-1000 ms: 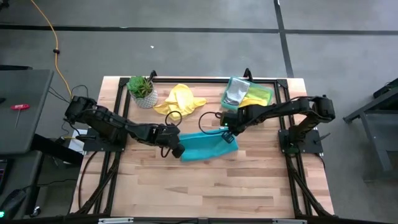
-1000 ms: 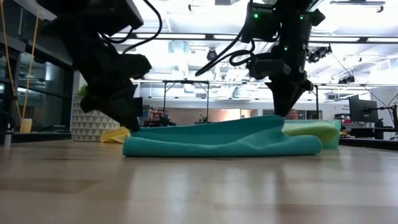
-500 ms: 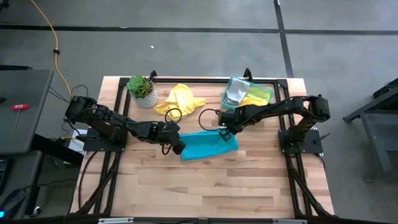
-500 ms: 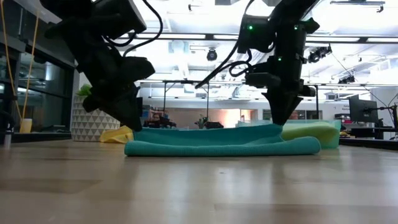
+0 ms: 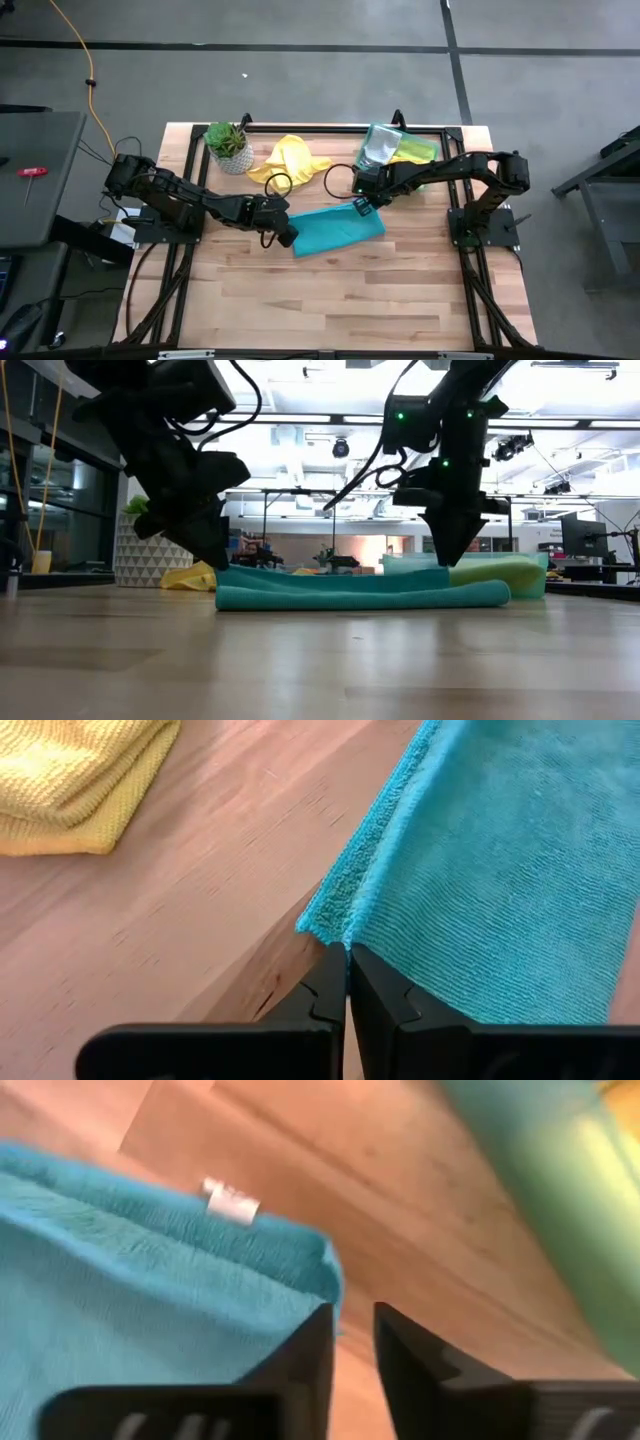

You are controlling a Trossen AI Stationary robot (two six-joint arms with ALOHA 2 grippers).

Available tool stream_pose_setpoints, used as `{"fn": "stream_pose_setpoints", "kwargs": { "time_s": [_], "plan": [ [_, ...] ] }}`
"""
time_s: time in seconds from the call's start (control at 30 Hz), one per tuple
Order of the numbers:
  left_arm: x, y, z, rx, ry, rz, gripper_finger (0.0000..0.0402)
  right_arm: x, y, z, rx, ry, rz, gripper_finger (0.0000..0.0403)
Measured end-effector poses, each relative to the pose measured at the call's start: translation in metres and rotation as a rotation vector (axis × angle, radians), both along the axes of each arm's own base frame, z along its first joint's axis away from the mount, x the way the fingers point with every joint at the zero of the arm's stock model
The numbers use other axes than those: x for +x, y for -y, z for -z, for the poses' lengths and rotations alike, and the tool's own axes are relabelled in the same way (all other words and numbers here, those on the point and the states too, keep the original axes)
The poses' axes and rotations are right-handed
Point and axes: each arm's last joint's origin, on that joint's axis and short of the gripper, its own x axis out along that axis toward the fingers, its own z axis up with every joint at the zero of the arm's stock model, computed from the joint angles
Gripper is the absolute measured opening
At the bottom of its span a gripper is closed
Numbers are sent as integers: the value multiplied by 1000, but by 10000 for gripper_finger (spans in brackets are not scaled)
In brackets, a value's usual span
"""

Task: Fold microfiber towels
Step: Fold the blue towel

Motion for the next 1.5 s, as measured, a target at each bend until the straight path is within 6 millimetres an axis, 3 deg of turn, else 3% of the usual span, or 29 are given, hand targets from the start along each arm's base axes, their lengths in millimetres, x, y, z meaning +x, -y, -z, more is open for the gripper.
{"fn": "stream_pose_setpoints", "kwargs": {
  "time_s": [0.23, 0.43, 0.6, 0.77, 0.97, 1.1, 1.3, 1.5],
  "plan": [
    [0, -1, -1, 45, 1, -24, 0, -1, 7, -1, -94, -8, 58, 169],
    [0, -2, -1, 72, 0, -34, 0, -3, 6, 0, -74, -38, 11, 209],
    [0, -2, -1, 87, -11, -12, 14, -3, 5, 0, -67, -39, 8, 213],
    [0, -4, -1, 100, -24, 7, 61, -4, 5, -4, -72, -26, -17, 213],
    [-4, -20, -12, 87, -17, 45, 142, -11, 4, -28, -101, 39, -138, 213],
    [-8, -24, -32, 48, 60, 167, 185, -19, -5, -48, -73, 107, -343, 213],
    [-5, 2, -48, 7, 161, 474, 202, -21, -35, -60, 28, 177, -708, 213],
    [7, 34, -29, 47, 132, 609, 188, -18, -51, -58, 24, 173, -827, 213]
  ]
}}
